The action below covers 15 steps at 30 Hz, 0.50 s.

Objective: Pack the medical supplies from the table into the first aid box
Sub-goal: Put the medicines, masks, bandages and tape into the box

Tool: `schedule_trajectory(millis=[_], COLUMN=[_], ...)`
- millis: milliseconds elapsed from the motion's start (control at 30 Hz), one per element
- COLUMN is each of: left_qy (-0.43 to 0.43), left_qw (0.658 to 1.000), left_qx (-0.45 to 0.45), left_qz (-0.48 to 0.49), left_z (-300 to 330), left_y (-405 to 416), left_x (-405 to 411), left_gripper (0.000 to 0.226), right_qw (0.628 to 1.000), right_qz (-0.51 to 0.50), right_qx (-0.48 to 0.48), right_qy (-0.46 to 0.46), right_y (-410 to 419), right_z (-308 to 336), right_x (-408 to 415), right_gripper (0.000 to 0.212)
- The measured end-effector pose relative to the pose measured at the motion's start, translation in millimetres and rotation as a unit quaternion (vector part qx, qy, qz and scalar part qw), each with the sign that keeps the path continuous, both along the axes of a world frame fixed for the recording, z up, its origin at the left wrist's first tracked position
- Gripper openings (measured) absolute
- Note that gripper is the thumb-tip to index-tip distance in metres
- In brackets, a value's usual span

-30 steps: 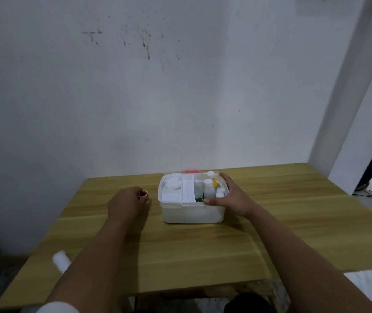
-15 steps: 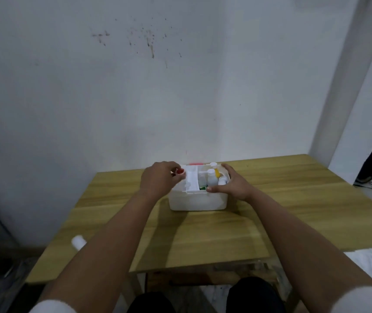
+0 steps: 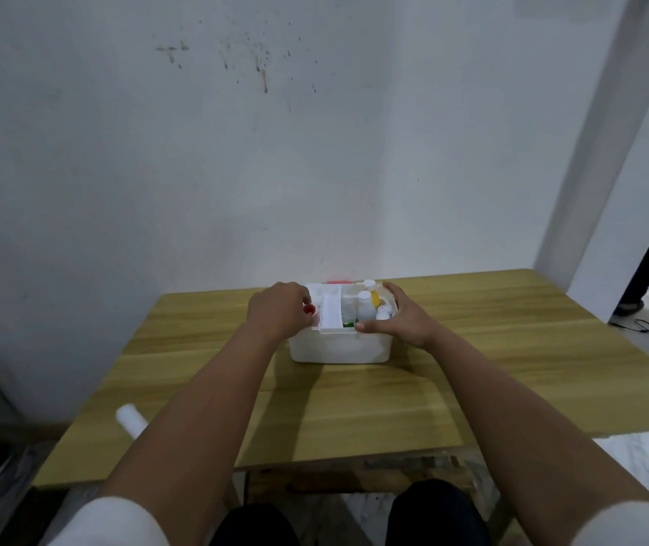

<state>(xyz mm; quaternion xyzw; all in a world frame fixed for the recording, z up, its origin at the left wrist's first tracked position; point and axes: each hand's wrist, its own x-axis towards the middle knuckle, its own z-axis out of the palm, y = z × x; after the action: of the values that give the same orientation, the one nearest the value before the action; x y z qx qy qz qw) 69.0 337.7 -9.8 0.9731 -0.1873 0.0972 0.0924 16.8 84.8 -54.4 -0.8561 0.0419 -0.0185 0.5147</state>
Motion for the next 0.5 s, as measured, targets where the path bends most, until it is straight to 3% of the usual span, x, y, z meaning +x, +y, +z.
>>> schedule_trajectory(millis=[267, 333, 433, 500], left_qy=[0.065, 0.083, 0.087, 0.045], left_qw=[0.998, 0.996, 0.989, 0.989], left_qx=[-0.004, -0.039, -0.119, -0.138], left_qz=[0.025, 0.021, 0.017, 0.035], left_z=[1, 2, 9, 17], left_y=[-4, -1, 9, 22], left_x=[11, 13, 9, 2], left_gripper=[0.028, 0.024, 0.049, 0.040], right_qw=[1.000, 1.000, 1.000, 1.000], right_qz=[0.002, 0.002, 0.001, -0.001], right_qx=[-0.003, -0.002, 0.003, 0.000], right_qy=[-0.005, -0.002, -0.002, -0.003], right_y=[1, 1, -1, -3], right_z=[0, 0, -1, -2], right_x=[-1, -1, 0, 1], right_gripper=[0.122, 0.127, 0.131, 0.137])
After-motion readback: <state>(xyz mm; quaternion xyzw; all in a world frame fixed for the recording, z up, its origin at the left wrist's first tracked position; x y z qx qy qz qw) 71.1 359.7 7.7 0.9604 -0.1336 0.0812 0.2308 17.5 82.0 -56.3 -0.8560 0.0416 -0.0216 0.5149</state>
